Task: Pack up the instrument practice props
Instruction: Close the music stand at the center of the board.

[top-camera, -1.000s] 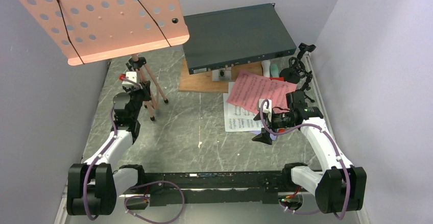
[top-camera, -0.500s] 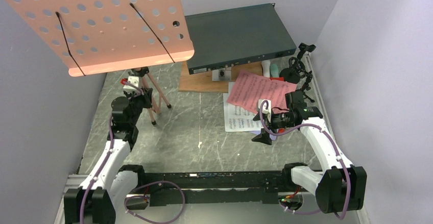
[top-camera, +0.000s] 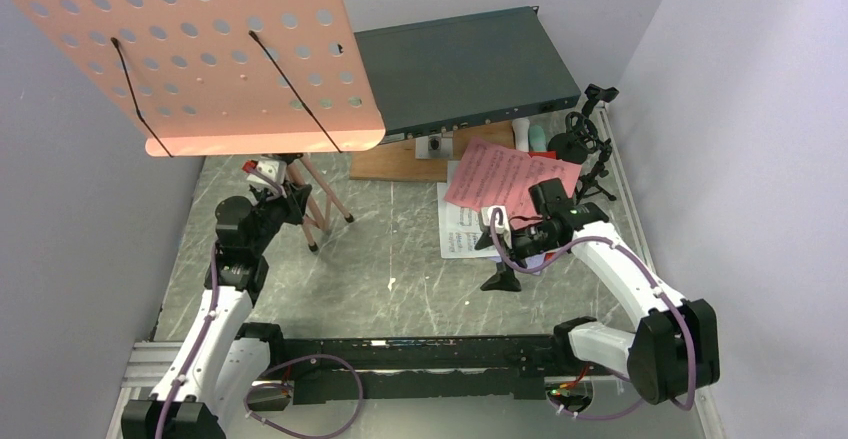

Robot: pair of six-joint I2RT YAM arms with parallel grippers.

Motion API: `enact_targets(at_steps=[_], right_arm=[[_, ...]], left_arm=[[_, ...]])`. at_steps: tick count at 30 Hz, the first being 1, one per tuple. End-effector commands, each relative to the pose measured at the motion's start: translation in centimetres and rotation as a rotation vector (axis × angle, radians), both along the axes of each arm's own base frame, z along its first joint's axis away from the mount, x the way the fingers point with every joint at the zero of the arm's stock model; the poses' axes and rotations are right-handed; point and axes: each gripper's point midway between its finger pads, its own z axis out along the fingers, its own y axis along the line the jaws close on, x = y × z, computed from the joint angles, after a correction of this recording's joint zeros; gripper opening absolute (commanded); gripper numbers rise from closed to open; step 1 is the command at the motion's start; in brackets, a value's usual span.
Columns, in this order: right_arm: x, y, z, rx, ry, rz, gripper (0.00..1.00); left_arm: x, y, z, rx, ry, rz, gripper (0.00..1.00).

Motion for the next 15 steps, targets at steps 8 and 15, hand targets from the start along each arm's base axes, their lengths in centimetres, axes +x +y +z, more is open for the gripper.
enact_targets(at_steps=[8,15], right_arm=[[3.9,6.7,7.1,0.160,-0.195,0.150,1.00],[5.0,10.6,7.6,0.158,-0.186,0.157,1.00]], left_arm=[[-2.7,-5.7,7.5,-0.086,-0.206,-0.267,0.00],[-3.7,-7.9,7.4,-0.096,-0.192,-0.350,0.00]])
